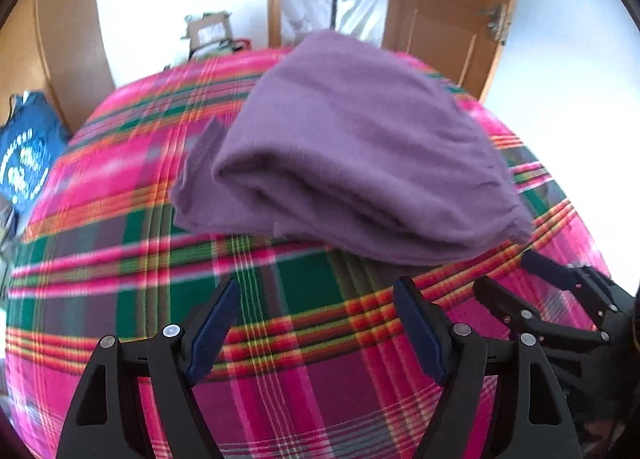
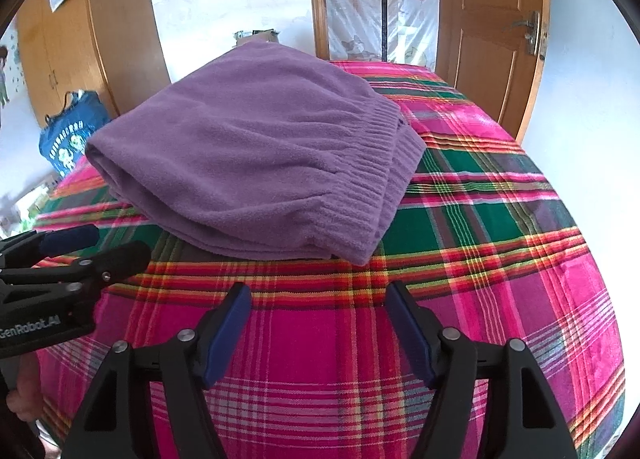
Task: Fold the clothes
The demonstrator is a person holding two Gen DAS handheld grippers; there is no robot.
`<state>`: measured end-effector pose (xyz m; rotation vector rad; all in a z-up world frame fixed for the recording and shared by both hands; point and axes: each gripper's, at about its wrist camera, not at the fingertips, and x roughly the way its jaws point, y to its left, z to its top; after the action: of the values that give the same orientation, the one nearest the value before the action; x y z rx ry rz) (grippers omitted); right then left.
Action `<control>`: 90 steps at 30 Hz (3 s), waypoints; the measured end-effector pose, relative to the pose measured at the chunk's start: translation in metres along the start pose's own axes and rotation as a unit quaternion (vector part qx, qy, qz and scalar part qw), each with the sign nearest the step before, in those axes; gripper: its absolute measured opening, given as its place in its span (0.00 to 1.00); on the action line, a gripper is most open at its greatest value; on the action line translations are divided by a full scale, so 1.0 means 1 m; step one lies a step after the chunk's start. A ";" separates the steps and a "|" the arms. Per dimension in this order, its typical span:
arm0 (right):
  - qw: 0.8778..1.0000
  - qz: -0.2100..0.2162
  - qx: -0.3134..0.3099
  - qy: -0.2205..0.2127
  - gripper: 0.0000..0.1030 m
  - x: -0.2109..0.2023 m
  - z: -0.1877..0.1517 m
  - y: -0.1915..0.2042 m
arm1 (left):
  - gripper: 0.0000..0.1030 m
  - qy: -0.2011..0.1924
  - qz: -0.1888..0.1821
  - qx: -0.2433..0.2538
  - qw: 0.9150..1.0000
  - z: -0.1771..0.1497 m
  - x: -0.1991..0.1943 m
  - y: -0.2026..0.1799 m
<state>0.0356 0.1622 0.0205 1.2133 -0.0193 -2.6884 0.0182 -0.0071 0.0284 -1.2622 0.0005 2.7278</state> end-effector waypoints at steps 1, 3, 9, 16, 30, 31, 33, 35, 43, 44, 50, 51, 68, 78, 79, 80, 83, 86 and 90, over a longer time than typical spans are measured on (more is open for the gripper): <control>1.000 0.008 0.009 -0.001 0.65 -0.001 0.001 -0.004 | 0.78 -0.010 -0.006 0.007 1.000 0.001 -0.004 -0.001; 0.999 0.025 0.028 -0.002 0.63 -0.002 0.002 -0.012 | 0.78 -0.032 -0.015 0.027 0.999 -0.003 -0.018 -0.010; 0.997 0.051 0.047 -0.021 0.58 -0.012 0.004 -0.024 | 0.78 -0.077 -0.008 0.135 0.988 -0.008 -0.044 -0.043; 0.994 0.084 0.036 -0.061 0.47 -0.021 0.022 -0.029 | 0.78 -0.080 -0.032 0.214 0.973 -0.002 -0.036 -0.067; 0.978 0.186 0.072 -0.064 0.25 -0.017 0.056 -0.044 | 0.78 -0.097 -0.027 0.255 0.962 0.015 -0.018 -0.080; 0.976 0.193 0.072 -0.068 0.25 -0.018 0.060 -0.044 | 0.78 -0.099 -0.031 0.253 0.962 0.017 -0.018 -0.080; 0.973 0.205 0.072 -0.075 0.25 -0.020 0.067 -0.042 | 0.78 -0.102 -0.039 0.251 0.962 0.020 -0.020 -0.080; 0.971 0.215 0.071 -0.079 0.25 -0.019 0.075 -0.040 | 0.77 -0.107 -0.038 0.249 0.962 0.024 -0.019 -0.083; 0.962 0.250 0.075 -0.076 0.25 -0.020 0.097 -0.030 | 0.68 -0.074 -0.065 0.188 0.977 0.060 0.000 -0.073; 0.962 0.250 0.076 -0.073 0.25 -0.019 0.097 -0.029 | 0.61 -0.068 -0.070 0.181 0.979 0.064 0.002 -0.072; 0.959 0.261 0.097 -0.055 0.25 -0.010 0.097 -0.032 | 0.16 -0.013 -0.089 0.112 0.990 0.081 0.025 -0.053; 0.958 0.262 0.100 -0.053 0.26 -0.009 0.096 -0.033 | 0.11 -0.013 -0.085 0.105 0.991 0.083 0.026 -0.050; 0.970 0.192 0.149 -0.022 0.36 -0.011 0.061 -0.063 | 0.10 -0.073 -0.067 -0.041 0.994 0.121 -0.004 0.021; 0.985 0.121 0.122 -0.029 0.49 -0.011 0.062 -0.044 | 0.10 -0.102 -0.028 -0.093 0.990 0.119 -0.023 0.066; 0.984 0.121 0.127 -0.028 0.50 -0.011 0.061 -0.045 | 0.10 -0.103 -0.025 -0.097 0.990 0.118 -0.023 0.069; 0.984 0.121 0.130 -0.025 0.50 -0.011 0.059 -0.046 | 0.10 -0.103 -0.024 -0.102 0.989 0.118 -0.024 0.072; 0.985 0.109 0.135 -0.013 0.51 -0.005 0.055 -0.049 | 0.10 -0.108 -0.020 -0.115 0.987 0.116 -0.028 0.082; 0.984 0.114 0.138 0.000 0.51 0.006 0.055 -0.046 | 0.10 -0.116 -0.015 -0.121 0.986 0.113 -0.036 0.092; 0.983 0.131 0.130 -0.010 0.49 0.015 0.059 -0.037 | 0.10 -0.120 -0.006 -0.134 0.984 0.107 -0.045 0.105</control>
<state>-0.0246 0.1922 0.0453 1.1577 -0.5112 -2.5215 -0.0473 -0.1110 0.1263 -0.9715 -0.4088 2.9251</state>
